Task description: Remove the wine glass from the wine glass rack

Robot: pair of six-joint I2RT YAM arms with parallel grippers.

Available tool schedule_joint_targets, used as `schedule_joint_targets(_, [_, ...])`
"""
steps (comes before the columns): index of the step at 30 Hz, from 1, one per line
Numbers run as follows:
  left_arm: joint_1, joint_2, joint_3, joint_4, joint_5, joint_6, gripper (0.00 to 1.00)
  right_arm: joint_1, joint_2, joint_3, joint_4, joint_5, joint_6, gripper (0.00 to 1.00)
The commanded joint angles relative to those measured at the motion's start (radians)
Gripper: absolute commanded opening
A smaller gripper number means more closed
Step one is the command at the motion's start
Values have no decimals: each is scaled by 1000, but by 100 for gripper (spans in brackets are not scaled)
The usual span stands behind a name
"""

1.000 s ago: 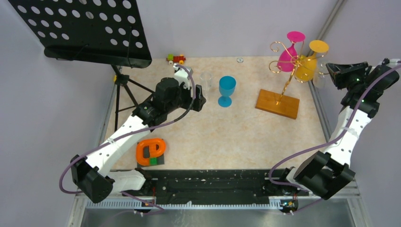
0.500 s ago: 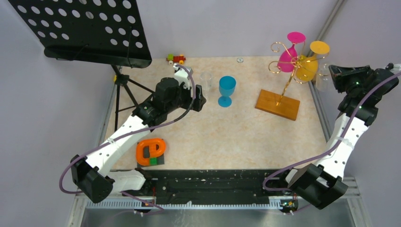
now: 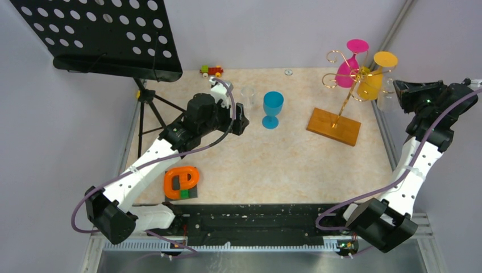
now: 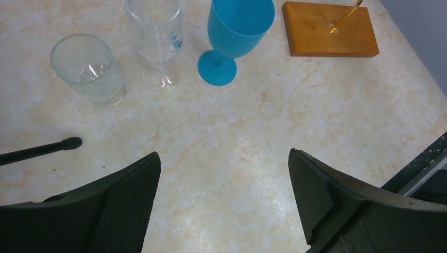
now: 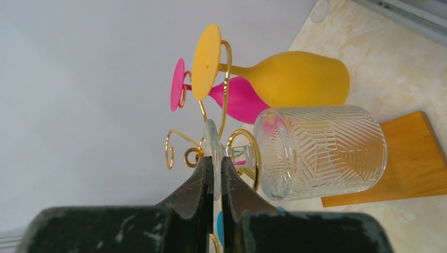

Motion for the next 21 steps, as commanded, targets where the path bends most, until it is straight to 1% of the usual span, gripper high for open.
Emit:
schedule_joint_targets(1, [4, -31, -7, 43, 5, 2, 94, 32, -58, 20, 57, -85, 38, 0])
schedule_joint_targets(7, [4, -29, -7, 45, 6, 2, 94, 32, -88, 16, 35, -78, 48, 0])
schedule_joint_targets(12, [4, -29, -7, 46, 7, 2, 94, 34, -86, 1, 63, -91, 59, 0])
schedule_joint_targets(18, [4, -29, -7, 46, 3, 2, 94, 33, -98, 33, -48, 40, -32, 0])
schedule_joint_targets(21, [4, -29, -7, 46, 3, 2, 94, 33, -120, 37, -87, 100, -49, 0])
